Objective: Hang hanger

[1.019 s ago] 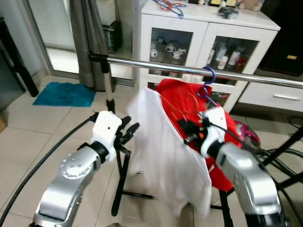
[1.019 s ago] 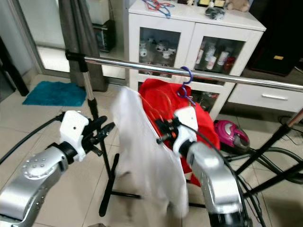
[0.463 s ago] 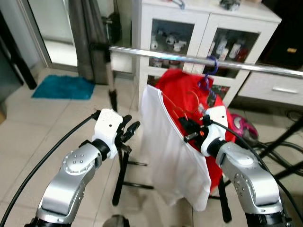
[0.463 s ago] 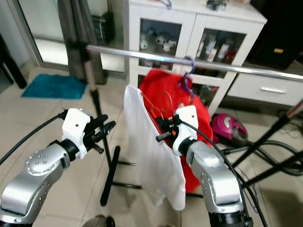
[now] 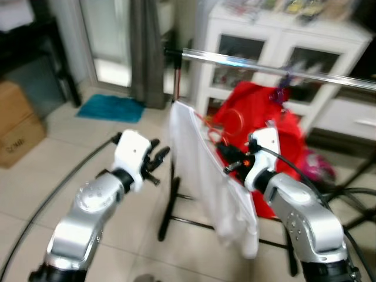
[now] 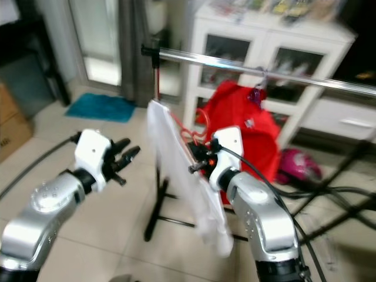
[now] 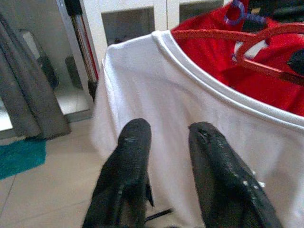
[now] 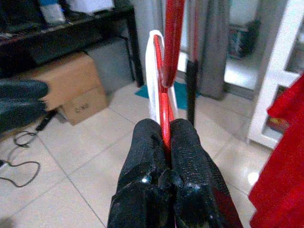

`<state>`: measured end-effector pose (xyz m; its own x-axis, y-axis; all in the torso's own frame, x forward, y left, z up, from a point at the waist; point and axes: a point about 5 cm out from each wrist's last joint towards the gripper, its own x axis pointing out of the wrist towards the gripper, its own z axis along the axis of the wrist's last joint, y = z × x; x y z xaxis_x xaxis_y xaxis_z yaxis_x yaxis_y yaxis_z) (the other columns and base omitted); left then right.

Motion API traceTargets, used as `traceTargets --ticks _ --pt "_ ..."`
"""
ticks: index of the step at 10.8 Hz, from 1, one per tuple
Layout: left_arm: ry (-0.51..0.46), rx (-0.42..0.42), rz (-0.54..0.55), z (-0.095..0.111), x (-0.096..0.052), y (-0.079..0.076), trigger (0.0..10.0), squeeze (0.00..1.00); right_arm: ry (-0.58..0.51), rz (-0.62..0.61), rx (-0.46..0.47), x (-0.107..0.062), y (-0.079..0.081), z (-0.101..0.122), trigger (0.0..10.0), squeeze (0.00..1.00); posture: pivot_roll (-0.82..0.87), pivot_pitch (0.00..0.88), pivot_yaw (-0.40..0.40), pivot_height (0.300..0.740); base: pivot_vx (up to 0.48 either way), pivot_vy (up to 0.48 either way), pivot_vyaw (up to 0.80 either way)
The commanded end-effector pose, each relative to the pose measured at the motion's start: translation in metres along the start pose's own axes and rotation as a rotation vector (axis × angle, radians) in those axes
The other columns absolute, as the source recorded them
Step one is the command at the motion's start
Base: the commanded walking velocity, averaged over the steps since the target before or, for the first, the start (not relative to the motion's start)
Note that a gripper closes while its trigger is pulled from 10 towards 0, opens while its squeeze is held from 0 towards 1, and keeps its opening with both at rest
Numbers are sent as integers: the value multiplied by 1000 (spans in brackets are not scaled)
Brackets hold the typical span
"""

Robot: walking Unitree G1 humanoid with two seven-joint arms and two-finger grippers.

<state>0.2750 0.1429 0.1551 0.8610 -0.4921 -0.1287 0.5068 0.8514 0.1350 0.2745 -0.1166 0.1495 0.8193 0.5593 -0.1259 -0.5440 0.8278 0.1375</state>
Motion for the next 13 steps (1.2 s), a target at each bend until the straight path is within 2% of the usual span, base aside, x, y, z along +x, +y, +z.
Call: traceTargets --ticks 1,2,4,6,7,8,9,11,13 --pt "-54 8 -23 12 10 -2 10000 1000 -62 70 18 0 5 16 0 0 -28 0 -44 740 0 0 0" --pt "-73 23 -16 17 17 -1 10000 1000 -73 118 25 0 9 19 0 0 -28 0 -44 740 0 0 0" --pt "-140 -3 -42 34 33 -7 10000 1000 -75 217 6 2 15 24 0 0 -28 0 -53 740 0 0 0" --pt "-144 16 -7 38 42 -7 10000 1000 -82 289 -4 5 21 28 0 0 -33 0 -47 740 0 0 0" --pt "-135 30 14 37 44 -5 10000 961 -86 306 -1 6 22 29 0 0 -33 0 -47 740 0 0 0" --pt "-130 39 70 37 46 1 10000 263 -96 344 12 6 24 31 0 0 -32 0 -47 740 0 0 0" --pt "-132 58 86 38 45 2 10000 0 -98 341 28 6 21 31 0 0 -26 0 -52 740 0 0 0" --pt "-143 45 95 40 45 -2 10000 0 -102 337 54 5 13 32 0 0 -25 0 -54 740 0 0 0" --pt "-139 48 129 38 47 2 10000 0 -111 365 70 4 11 35 0 0 -28 0 -57 740 0 0 0"
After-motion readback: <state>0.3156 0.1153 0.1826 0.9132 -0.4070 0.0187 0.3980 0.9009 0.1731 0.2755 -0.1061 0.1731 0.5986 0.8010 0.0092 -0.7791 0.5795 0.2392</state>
